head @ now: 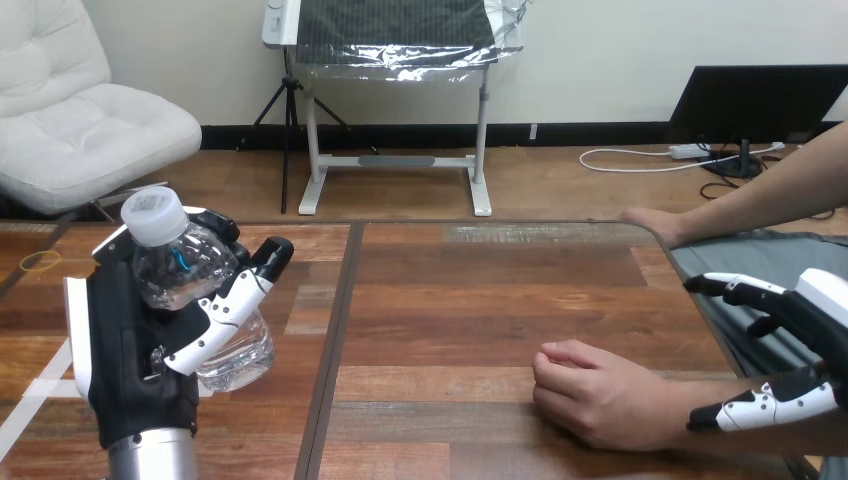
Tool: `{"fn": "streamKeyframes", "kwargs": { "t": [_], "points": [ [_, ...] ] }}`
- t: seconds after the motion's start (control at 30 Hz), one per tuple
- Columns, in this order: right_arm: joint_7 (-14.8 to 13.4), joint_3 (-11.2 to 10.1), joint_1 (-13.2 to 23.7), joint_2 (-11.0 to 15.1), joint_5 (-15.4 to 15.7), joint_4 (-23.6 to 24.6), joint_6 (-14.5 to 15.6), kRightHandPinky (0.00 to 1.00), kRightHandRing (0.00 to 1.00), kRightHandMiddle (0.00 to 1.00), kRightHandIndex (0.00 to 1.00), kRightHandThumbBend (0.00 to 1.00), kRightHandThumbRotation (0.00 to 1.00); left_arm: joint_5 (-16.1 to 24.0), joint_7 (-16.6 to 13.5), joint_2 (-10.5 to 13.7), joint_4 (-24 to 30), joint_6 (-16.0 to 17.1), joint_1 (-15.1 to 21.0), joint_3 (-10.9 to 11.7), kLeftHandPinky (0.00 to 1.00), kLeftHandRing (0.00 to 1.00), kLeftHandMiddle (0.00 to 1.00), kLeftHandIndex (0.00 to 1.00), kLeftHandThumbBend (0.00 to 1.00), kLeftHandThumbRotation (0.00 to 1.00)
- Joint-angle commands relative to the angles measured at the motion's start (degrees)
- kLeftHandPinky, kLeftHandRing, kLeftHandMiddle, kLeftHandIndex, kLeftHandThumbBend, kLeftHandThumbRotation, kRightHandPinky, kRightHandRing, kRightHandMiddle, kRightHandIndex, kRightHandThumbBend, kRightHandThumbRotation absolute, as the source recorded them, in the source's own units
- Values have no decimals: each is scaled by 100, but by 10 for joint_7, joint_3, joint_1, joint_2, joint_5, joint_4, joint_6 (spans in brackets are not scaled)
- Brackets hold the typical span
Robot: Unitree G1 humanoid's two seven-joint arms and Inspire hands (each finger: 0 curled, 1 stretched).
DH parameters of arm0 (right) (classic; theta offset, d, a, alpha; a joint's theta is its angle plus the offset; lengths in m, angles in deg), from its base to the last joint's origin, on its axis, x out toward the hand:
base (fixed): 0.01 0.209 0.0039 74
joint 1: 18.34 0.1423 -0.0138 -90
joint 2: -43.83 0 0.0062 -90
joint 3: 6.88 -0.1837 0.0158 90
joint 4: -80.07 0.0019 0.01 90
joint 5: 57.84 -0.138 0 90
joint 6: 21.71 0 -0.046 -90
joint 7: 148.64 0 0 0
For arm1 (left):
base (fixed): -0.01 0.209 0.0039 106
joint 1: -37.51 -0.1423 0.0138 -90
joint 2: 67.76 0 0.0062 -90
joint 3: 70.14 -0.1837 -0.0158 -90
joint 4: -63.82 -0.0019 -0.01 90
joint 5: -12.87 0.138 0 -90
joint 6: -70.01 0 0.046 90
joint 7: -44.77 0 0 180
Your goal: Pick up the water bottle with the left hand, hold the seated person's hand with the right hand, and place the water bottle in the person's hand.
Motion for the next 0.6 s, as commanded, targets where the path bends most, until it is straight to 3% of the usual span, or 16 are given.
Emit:
{"fn": "streamKeyframes", "kwargs": {
  "t": [0.0,0.57],
  "points": [
    [1,9,38,27,16,-12,2,87,89,89,88,100,23,-2,2,-5,30,3,36,-4,22,28,34,38,57,0],
    [-4,54,73,32,72,-60,-21,94,89,88,87,100,14,-9,4,-7,34,-9,37,-7,22,28,33,37,58,0]
  ]
}}
